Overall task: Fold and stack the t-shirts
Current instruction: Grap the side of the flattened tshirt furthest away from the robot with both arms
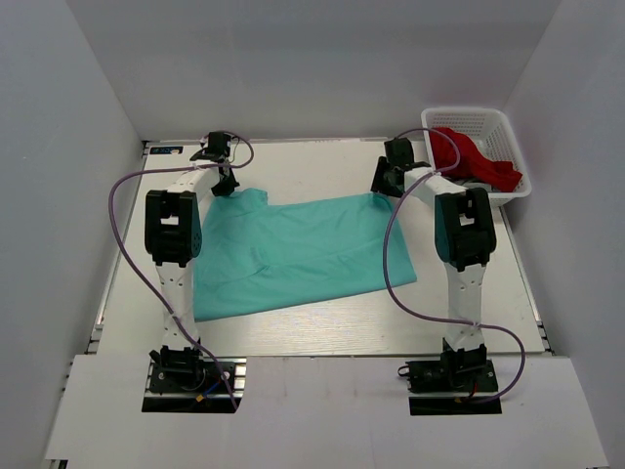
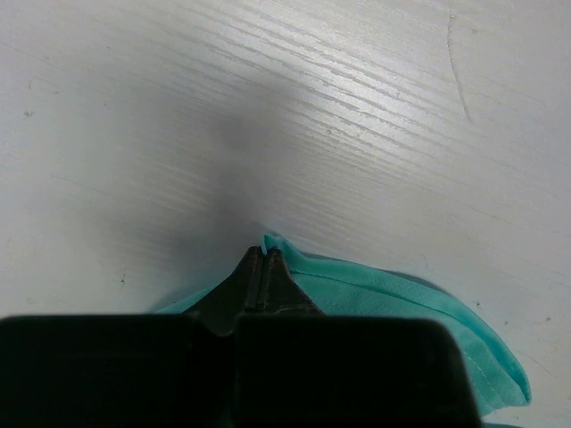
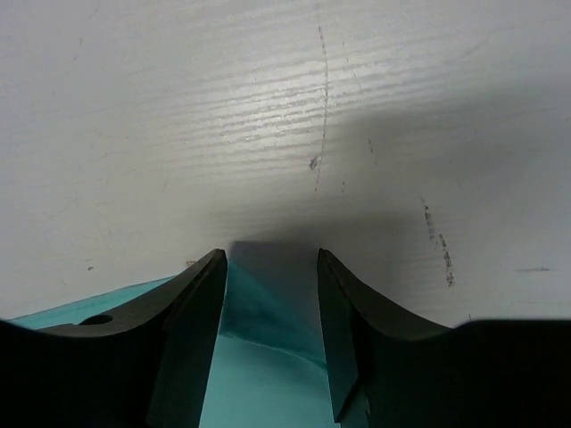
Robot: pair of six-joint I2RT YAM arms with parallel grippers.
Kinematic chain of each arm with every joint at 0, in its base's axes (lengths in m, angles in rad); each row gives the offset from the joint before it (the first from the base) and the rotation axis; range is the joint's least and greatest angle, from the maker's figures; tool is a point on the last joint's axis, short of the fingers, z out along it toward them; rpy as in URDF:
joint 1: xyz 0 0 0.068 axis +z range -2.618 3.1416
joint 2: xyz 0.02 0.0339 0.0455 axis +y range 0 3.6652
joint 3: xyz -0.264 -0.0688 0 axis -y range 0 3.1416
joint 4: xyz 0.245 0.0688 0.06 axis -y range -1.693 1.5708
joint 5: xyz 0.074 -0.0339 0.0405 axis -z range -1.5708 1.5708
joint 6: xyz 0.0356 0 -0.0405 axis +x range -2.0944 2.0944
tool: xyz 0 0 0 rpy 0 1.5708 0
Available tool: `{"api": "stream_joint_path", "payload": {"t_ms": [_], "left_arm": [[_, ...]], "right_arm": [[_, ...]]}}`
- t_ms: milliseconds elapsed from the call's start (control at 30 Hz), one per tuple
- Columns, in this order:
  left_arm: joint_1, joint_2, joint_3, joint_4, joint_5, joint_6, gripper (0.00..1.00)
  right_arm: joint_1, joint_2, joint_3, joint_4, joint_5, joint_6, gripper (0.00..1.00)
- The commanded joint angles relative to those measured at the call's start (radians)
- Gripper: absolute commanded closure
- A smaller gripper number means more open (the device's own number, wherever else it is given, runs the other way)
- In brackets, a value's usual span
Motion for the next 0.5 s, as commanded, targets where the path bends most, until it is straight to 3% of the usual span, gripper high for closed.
{"api": "stream_joint_path", "payload": {"t_ms": [0, 233, 467], "left_arm": [[-0.005, -0.051, -0.027, -0.031, 0.037, -0.005, 1.00], [-0.005, -0.041, -0.018, -0.031, 0.046, -0.005, 1.00], [-0.005, -0.041, -0.018, -0.031, 0.047, -0.005, 1.00]], "right_arm": [[0.000, 0.035, 0.083, -0.041, -0.017, -0.003, 0.48], [0.015, 0.061, 0.075, -0.035, -0.036, -0.049, 0.45], [0.023, -0.001, -0.060, -0.022, 0.082, -0.053, 0.59]]}}
